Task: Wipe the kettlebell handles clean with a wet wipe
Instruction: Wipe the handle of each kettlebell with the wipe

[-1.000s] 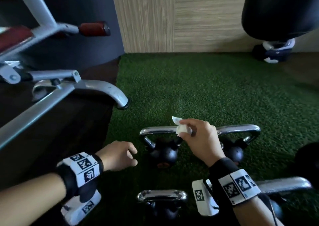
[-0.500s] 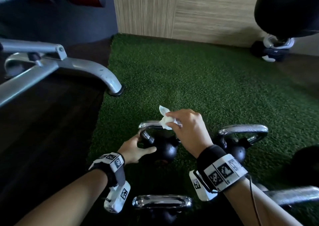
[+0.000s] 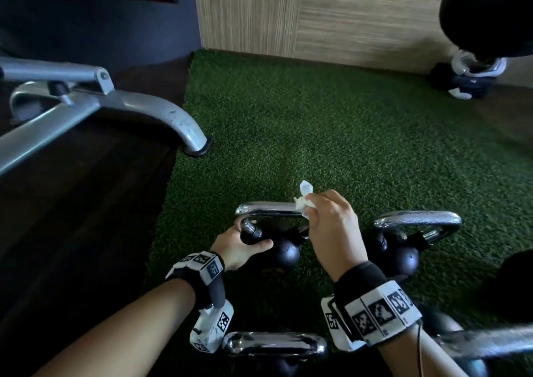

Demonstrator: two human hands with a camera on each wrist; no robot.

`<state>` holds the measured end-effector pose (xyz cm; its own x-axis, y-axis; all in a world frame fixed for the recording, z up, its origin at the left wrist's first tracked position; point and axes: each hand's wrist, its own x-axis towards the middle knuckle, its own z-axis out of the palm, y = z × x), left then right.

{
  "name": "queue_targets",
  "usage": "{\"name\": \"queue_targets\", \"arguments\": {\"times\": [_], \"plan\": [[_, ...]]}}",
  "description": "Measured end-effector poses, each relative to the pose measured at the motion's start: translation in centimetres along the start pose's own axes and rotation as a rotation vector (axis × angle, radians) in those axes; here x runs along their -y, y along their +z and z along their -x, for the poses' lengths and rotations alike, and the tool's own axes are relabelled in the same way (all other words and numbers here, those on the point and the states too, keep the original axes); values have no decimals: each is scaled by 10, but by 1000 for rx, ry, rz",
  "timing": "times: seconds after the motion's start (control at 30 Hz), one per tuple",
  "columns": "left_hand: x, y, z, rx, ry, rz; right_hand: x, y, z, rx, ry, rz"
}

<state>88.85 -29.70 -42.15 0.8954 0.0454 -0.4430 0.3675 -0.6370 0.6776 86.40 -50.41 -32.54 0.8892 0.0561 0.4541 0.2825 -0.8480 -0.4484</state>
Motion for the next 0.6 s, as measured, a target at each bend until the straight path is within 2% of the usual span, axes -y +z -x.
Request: {"name": "queue_targets", "arguments": {"times": [0.1, 0.23, 0.37, 0.47, 0.6], "plan": [[2, -3, 2, 16, 31, 28, -16, -5, 4, -23, 151, -38], [8, -4, -7, 55, 62, 23, -25, -4, 4, 2, 179, -58], [3, -9, 0, 68, 69, -13, -40, 3, 3, 50, 328, -121], [1, -11, -1, 83, 45, -11, -59, 13, 7, 92, 475, -255], [0, -12, 0, 96, 34, 0, -65, 23, 11, 75, 585, -430]]}}
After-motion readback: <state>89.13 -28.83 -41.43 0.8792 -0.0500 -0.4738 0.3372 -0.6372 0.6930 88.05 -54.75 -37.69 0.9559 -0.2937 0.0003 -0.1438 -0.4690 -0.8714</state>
